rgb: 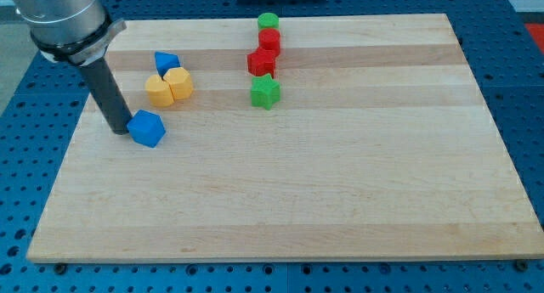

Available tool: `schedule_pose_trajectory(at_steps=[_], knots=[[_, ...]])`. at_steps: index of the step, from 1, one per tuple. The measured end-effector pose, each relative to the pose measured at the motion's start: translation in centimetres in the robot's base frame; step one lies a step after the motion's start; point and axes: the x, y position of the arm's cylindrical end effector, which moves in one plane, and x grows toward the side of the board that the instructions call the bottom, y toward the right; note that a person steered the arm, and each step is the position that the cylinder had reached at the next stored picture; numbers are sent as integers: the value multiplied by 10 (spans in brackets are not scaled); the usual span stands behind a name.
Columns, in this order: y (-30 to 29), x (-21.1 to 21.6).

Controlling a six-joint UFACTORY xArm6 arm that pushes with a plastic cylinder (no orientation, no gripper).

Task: Move the red star closer to the green star

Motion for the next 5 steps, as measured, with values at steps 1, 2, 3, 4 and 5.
schedule_pose_trajectory(at_steps=[1,2,3,4,5], knots=[[-20,48],[18,63],[65,31],[61,15],[60,15]])
